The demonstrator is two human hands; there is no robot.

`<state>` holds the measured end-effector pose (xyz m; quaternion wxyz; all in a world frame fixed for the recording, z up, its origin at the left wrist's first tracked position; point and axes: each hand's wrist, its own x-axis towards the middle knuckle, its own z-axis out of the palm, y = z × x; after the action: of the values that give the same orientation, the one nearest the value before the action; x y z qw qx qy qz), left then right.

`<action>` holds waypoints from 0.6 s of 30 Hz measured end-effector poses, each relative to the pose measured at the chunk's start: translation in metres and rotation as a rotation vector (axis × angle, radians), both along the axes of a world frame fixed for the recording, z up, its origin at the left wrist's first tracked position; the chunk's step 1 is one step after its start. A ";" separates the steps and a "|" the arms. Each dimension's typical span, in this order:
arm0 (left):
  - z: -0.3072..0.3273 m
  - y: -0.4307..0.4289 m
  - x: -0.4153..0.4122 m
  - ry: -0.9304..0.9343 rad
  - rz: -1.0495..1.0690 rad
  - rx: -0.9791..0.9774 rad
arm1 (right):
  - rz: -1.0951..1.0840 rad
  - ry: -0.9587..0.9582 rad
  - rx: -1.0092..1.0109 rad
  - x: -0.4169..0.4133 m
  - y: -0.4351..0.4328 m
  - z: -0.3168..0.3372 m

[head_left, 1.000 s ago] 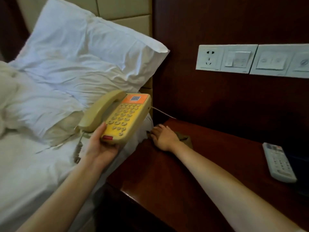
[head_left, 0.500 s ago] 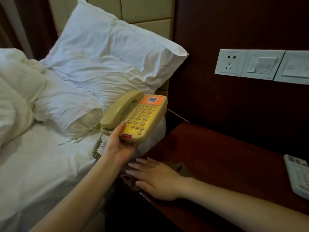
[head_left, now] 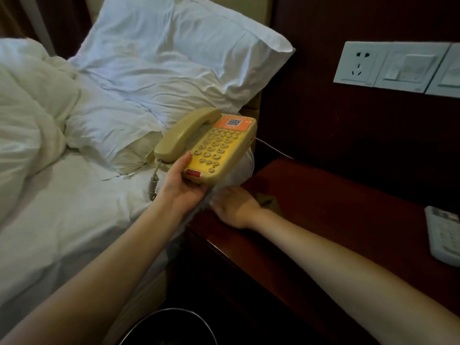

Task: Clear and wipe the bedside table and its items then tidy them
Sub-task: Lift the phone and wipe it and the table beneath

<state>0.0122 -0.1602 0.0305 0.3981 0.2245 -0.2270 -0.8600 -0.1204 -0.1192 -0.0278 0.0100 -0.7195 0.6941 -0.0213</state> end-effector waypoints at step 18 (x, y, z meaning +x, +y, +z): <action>0.015 -0.001 0.000 0.031 -0.060 -0.202 | 0.102 -0.115 -0.057 -0.004 0.018 -0.008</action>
<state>0.0120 -0.1617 0.0450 0.3962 0.1632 -0.3129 -0.8476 -0.1239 -0.1011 -0.0361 0.0304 -0.7515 0.6540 -0.0819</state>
